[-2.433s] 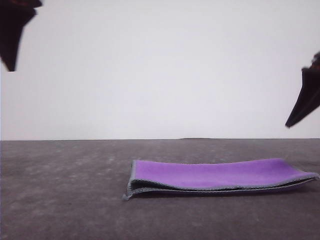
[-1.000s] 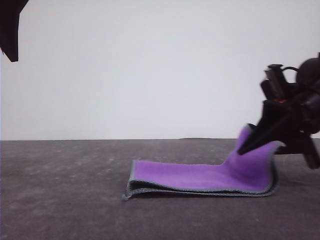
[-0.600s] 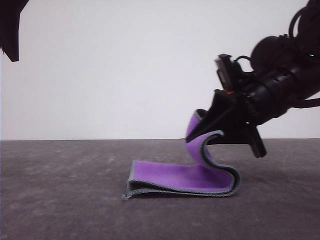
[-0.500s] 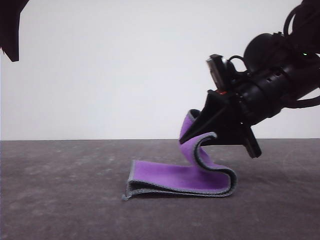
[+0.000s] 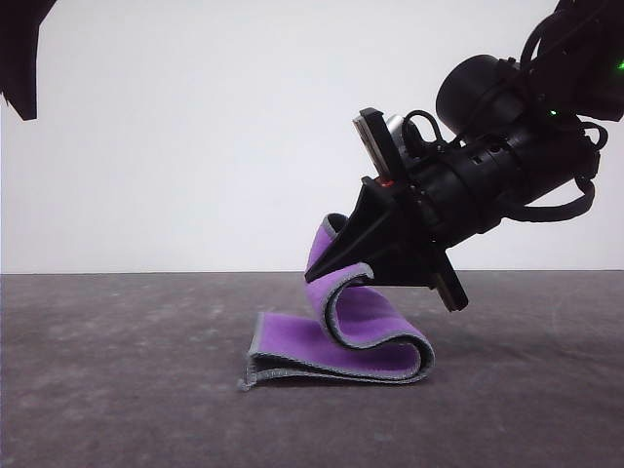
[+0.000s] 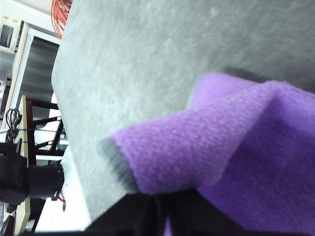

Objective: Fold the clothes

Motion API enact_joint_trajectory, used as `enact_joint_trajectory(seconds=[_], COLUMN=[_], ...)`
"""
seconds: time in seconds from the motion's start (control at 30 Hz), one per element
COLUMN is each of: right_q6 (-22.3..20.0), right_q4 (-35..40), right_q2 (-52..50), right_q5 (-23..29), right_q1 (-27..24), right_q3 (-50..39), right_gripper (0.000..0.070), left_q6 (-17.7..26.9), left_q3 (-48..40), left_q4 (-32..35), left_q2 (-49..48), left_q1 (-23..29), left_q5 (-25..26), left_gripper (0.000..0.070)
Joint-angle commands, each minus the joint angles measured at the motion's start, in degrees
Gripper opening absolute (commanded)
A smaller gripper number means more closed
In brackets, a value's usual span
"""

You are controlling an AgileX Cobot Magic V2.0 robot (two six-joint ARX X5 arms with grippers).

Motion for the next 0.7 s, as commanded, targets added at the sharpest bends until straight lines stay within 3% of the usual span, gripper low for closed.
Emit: enact_joint_trajectory(seconds=[0.0,0.1,0.4,0.57,0.67], right_q6=[0.61,0.59,0.58,0.18,-0.05], right_q4=[0.52,0.53,0.99,2.21,1.76], right_q2=[0.98,0.98,0.98,0.86,0.05], right_q5=[-0.10,-0.13,-0.46,-5.31,-6.63], right_q1=[0.30,0.30,0.30,-0.41,-2.17], right_q3=[0.72,0.72,0.74,2.18,3.85], right_gripper=[0.0211,0.0309,0.0354,0.0456,0.0464], left_q6=[-0.02,0.01,0.01,0.20,1.57], left_q3=[0.48,0.48,0.48,0.48,0.48], left_q4=[0.23,0.21,0.23,0.23,0.27], left_q2=[0.33,0.33,0.33,0.33,0.33], left_q1=[-0.15,-0.15,-0.15,-0.15,-0.15], left_q5=[0.33,0.33,0.33,0.33,0.33], left_gripper=[0.0314,0.0314,0.0314,0.0314,0.0314])
